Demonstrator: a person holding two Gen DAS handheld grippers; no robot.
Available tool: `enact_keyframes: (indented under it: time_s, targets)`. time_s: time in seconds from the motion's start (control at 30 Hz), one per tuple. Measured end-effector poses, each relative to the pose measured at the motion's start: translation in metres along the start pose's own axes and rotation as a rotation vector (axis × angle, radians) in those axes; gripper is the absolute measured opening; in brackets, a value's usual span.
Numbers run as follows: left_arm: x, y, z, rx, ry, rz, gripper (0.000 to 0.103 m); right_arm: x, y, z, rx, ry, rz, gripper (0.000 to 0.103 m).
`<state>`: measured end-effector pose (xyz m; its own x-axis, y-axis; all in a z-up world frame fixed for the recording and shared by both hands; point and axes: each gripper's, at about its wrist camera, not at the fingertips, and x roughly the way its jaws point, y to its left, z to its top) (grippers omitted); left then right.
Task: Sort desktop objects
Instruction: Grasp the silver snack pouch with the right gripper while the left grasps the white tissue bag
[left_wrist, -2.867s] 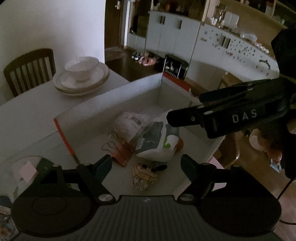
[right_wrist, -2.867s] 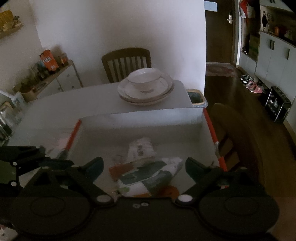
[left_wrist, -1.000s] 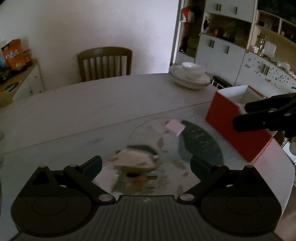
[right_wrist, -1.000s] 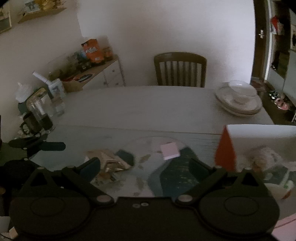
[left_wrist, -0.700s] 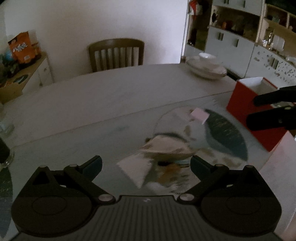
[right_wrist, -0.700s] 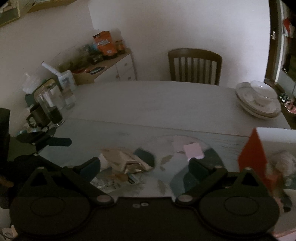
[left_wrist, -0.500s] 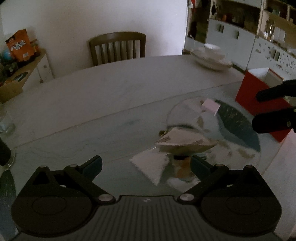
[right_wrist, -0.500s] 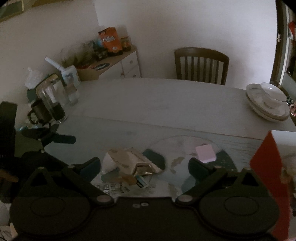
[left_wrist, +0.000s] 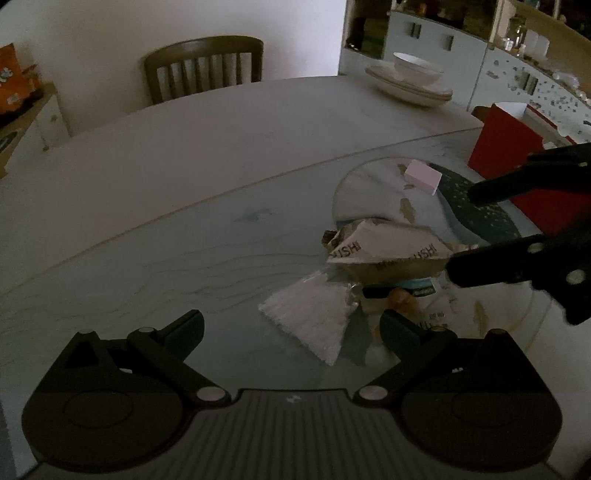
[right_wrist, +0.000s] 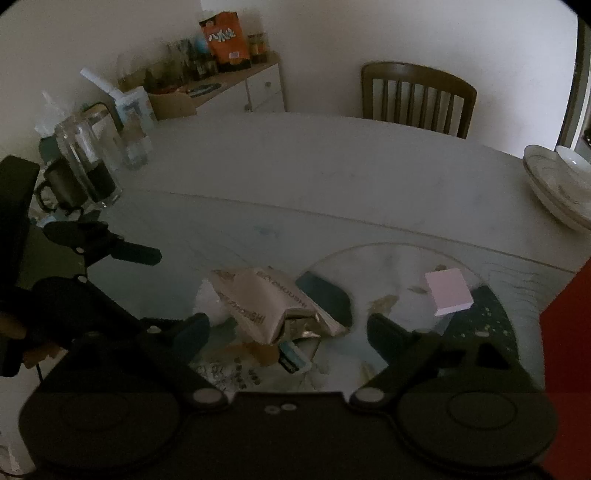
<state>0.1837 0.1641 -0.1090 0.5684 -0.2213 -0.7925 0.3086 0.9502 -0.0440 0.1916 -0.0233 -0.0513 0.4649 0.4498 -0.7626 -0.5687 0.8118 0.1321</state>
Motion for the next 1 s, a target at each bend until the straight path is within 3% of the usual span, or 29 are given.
enact_keyframes:
  time_s: [0.4,0.7,1.0]
  targets:
    - [0.021,0.0,0.001,-0.007,0.01,-0.023,0.099,0.038,0.004,0.009,-0.014,0.002,-0.01,0.081]
    - [0.027,-0.004,0.001,0.009,0.003,0.004,0.084,0.061,-0.007,0.016,0.025,0.041,-0.013,0.069]
    - [0.024,-0.008,0.002,0.02,-0.014,0.028,0.057,0.071,-0.015,0.016,0.065,0.063,-0.001,0.058]
